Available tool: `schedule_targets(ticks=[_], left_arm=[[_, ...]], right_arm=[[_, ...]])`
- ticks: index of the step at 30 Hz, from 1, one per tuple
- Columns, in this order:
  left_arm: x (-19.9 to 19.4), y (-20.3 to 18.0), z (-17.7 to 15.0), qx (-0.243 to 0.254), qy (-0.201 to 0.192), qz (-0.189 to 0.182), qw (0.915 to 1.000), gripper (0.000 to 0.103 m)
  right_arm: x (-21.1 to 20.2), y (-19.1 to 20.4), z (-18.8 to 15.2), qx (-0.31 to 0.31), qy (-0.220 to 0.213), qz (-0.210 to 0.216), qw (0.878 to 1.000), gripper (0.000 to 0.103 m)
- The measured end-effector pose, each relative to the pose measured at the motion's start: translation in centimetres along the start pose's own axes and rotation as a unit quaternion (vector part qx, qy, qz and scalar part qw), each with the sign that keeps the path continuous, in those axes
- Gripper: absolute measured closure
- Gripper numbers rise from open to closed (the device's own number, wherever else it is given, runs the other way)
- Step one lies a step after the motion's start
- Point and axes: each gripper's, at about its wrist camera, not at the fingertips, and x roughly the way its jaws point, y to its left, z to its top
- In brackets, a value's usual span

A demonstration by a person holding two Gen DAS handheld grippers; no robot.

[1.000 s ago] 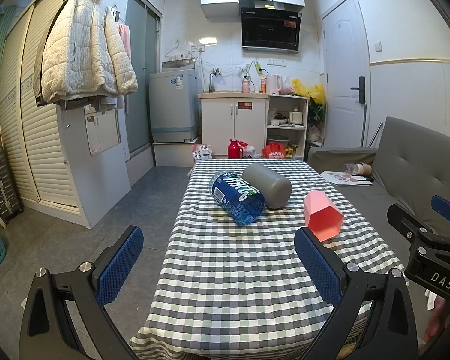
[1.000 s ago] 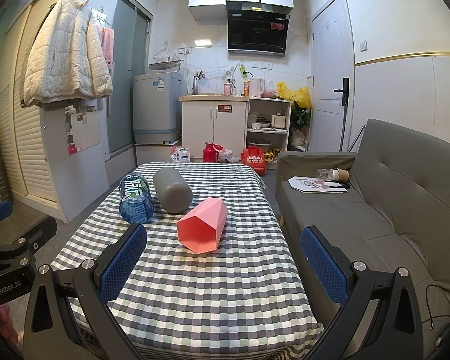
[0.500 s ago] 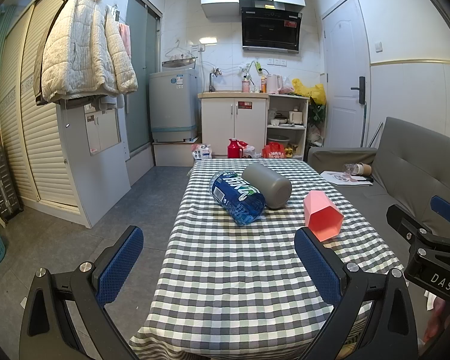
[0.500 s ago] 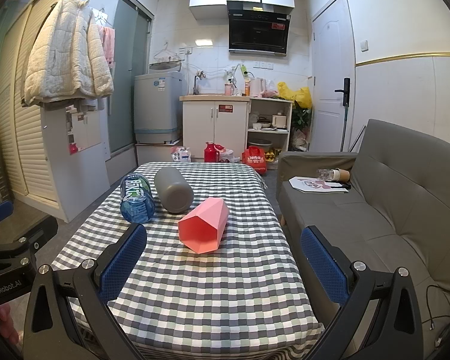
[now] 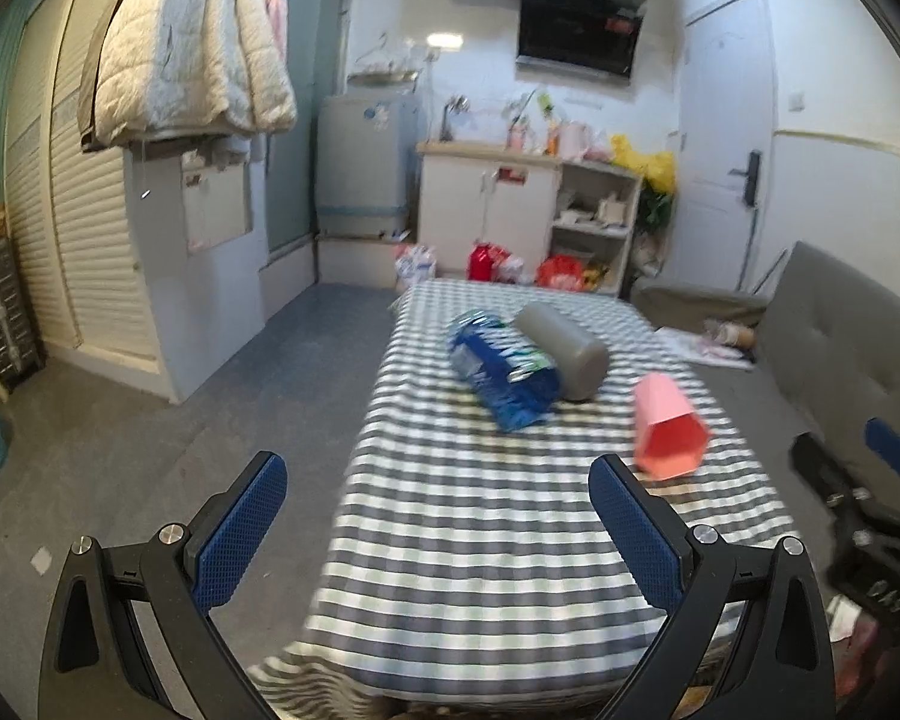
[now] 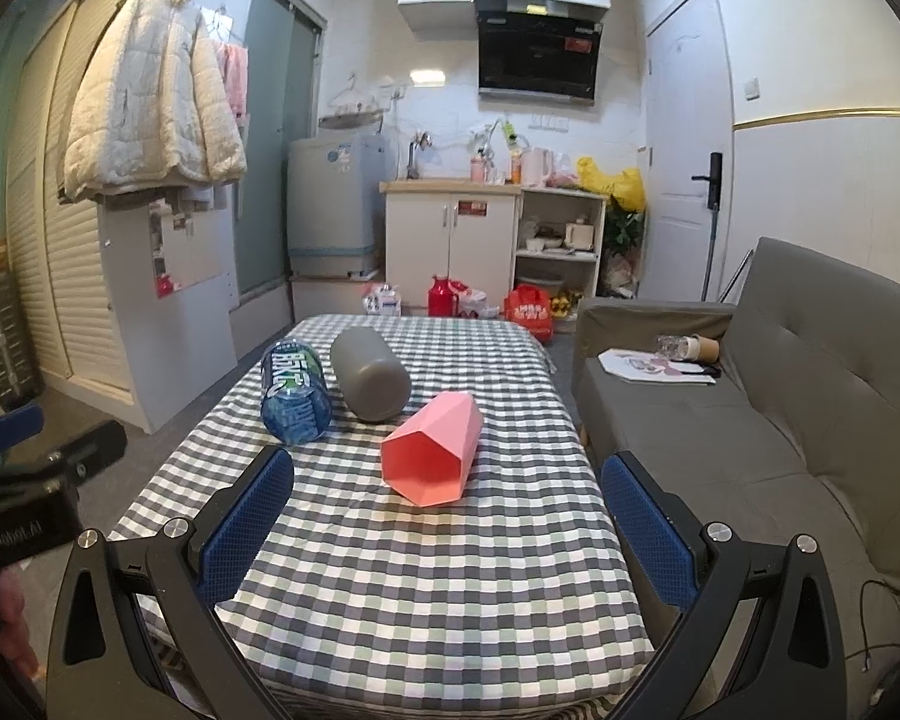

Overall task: Flip cup upside down
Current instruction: 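Move the right tool to the lying blue water bottle and close on it, then lift the blue bottle with the right tool toward the left tool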

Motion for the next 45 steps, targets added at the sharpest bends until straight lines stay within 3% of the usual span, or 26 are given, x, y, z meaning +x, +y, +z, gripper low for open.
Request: schedule_targets(ticks=[4,9,16,23,28,30,31,35,45], left_arm=[[2.6,2.0,1.3,-0.006,0.034,0.018,0.9992,0.0],[5.7,5.0,2.3,-0.027,0.048,0.039,0.9977,0.0],[10.3,8.5,2.5,-0.05,0.078,0.057,0.994,0.0],[14.5,10.4,2.7,-0.058,0.106,0.062,0.9907,0.0],[16.0,10.7,2.2,-0.056,0.119,0.057,0.9897,0.0],[16.0,10.5,1.8,-0.052,0.125,0.058,0.9891,0.0],[15.9,10.5,1.8,-0.051,0.128,0.058,0.9887,0.0],[15.0,10.4,1.6,-0.055,0.133,0.055,0.988,0.0],[9.2,7.0,1.4,-0.047,0.125,0.033,0.9905,0.0]], right_arm=[[1.9,1.2,1.6,0.008,0.011,0.05,0.999,0.0],[5.5,5.0,3.9,-0.041,0.02,0.091,0.995,0.0],[14.3,11.0,5.6,-0.076,0.068,0.163,0.981,0.005],[22.2,13.1,4.3,-0.076,0.134,0.137,0.978,0.013],[24.3,13.0,2.6,-0.081,0.158,0.123,0.976,0.018],[24.9,12.7,2.2,-0.082,0.167,0.115,0.976,0.027],[25.2,12.5,1.9,-0.076,0.176,0.112,0.975,0.036],[23.6,11.3,1.5,-0.06,0.177,0.101,0.977,0.037],[12.6,7.4,-3.1,-0.016,0.207,0.075,0.975,0.037]])
